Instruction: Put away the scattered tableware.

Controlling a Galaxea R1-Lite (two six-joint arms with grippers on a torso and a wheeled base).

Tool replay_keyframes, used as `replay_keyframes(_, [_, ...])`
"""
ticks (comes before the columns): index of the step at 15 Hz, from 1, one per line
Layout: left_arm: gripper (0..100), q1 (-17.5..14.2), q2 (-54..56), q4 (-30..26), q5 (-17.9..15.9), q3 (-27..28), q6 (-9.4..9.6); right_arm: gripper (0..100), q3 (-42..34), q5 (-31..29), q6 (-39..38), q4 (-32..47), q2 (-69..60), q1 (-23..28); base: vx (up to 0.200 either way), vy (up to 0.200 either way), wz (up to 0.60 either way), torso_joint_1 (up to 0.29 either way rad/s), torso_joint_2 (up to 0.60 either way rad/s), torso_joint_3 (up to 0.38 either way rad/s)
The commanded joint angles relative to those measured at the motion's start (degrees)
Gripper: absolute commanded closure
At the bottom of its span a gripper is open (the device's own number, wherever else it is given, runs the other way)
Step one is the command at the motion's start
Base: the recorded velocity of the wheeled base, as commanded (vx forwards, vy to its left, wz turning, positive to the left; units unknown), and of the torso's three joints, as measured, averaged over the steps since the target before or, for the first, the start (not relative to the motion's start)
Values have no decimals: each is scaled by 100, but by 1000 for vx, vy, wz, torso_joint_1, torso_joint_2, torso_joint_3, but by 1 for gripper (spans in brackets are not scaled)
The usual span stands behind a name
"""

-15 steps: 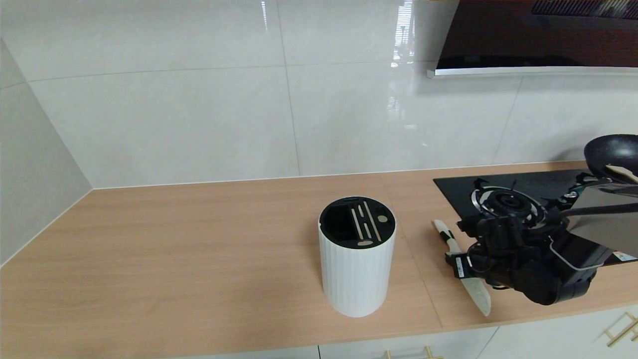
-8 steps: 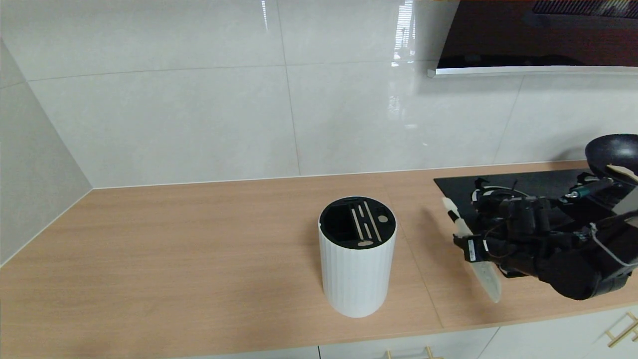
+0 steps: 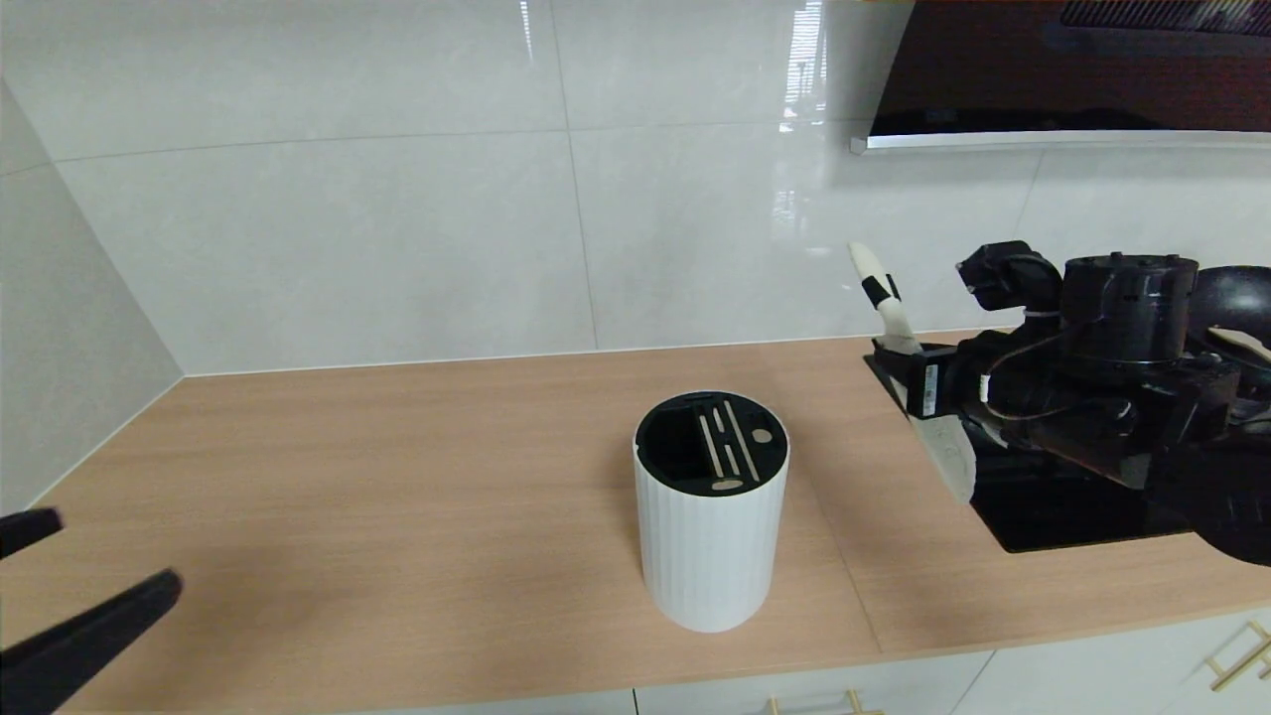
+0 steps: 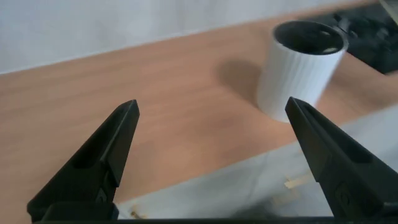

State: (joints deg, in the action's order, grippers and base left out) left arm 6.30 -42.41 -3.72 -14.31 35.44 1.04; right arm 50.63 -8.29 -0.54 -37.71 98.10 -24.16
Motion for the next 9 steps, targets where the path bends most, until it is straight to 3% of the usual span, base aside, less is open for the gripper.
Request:
replay_keyframes(1, [0,1971,-2562,1172,-116,736,-1378,100,167,-393,1,237,-572,-765,0,0,0,0,0,0])
replay_keyframes(2, [0,2279,-3036,1875,-89,728,-1879,100,176,-419,1,246,-660,-994,0,0,0,0,0,0])
replay_keyframes(3, [0,2402,-3476,2595,-54,736,-2187,100,184,-437,1,273,-713,-1258,0,0,0,0,0,0])
replay_keyframes(5, [0,2499,-4337,3782,-45,789,-2547,100,202,-1026,-25,369,-731,-1855,0,0,0,0,0,0])
replay_keyframes(7, [0,2666,-5093,4582,-37,1123,-2978,100,158,-1272,-34,360,-739,-2154,0,0,0,0,0,0])
replay_keyframes(9, [0,2780,-5453,5083,-37,1413,-3180,100,114,-1280,-96,360,-704,-2400,0,0,0,0,0,0])
